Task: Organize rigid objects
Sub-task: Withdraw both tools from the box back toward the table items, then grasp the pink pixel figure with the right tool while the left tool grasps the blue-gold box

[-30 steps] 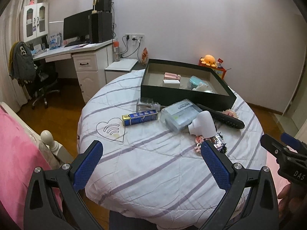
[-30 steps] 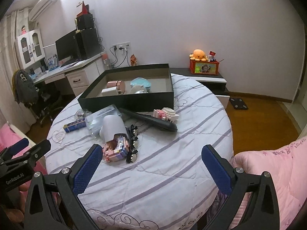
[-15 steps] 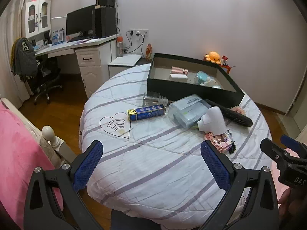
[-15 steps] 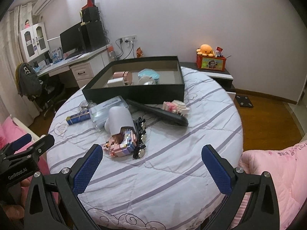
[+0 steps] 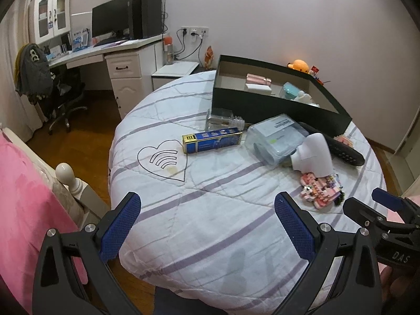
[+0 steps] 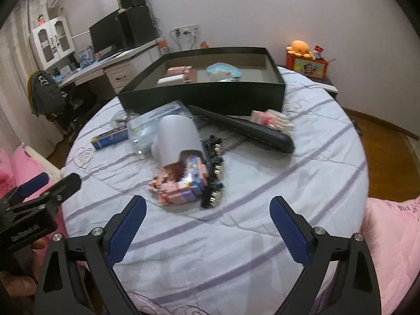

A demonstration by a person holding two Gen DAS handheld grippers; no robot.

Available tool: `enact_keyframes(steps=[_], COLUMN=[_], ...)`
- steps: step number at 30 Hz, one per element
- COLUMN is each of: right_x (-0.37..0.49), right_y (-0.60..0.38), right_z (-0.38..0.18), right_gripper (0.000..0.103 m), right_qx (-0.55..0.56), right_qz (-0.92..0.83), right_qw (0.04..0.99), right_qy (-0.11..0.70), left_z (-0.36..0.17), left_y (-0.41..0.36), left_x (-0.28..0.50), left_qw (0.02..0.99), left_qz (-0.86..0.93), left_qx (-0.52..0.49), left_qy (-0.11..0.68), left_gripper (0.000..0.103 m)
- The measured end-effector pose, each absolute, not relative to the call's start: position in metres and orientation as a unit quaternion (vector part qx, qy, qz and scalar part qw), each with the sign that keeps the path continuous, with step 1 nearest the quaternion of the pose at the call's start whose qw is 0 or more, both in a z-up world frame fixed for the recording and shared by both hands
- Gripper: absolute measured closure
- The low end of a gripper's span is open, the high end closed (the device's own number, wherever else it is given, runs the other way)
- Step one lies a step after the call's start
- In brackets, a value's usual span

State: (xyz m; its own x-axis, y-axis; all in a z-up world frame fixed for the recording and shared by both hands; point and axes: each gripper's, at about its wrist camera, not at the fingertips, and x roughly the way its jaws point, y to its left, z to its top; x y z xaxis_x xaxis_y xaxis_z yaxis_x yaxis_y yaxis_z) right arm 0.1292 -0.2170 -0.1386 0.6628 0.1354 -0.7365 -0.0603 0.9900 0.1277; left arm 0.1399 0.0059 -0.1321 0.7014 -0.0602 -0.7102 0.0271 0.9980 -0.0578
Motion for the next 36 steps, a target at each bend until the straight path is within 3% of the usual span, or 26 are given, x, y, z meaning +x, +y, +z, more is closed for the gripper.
enact_keyframes(steps=[5, 9, 15, 17, 18, 36], right_x=[0.142, 0.156, 0.169, 0.168, 0.168, 0.161], right_y=[-0.202, -0.191, -0.175, -0.174, -0.173, -0.181], right_z=[-0.14, -0.144, -0.161, -0.16, -0.159, -0.153], right_gripper=[0.015, 0.025, 0.027, 0.041, 0.042, 0.042], right_qx=[0.033, 0.018, -0.028, -0.034, -0.037, -0.028], right_qz=[0.072, 0.078, 0.064, 0.067, 0.068, 0.09], right_qw=[0.912, 0.911, 0.908, 0.911, 0.911, 0.905], right_qy=[0.402, 0.405, 0.414, 0.406, 0.405, 0.414], left_z=[-0.134, -0.136, -0.143, -0.147, -0.148, -0.169], left_y=[0.012, 0.016, 0.014, 0.014, 0.014, 0.002], left_x=[0.151, 0.164, 0.19, 0.198, 0.201, 0.258], left_qw=[0.924, 0.925, 0.922, 0.92, 0.919, 0.901], left_qz=[-0.019, -0.019, -0.031, -0.035, -0.036, -0.098], left_qx=[-0.018, -0.009, 0.017, 0.024, 0.026, 0.086], left_qy=[0.382, 0.379, 0.387, 0.39, 0.391, 0.415], left_gripper=[0.0, 0.0, 0.0, 0.0, 0.0, 0.001])
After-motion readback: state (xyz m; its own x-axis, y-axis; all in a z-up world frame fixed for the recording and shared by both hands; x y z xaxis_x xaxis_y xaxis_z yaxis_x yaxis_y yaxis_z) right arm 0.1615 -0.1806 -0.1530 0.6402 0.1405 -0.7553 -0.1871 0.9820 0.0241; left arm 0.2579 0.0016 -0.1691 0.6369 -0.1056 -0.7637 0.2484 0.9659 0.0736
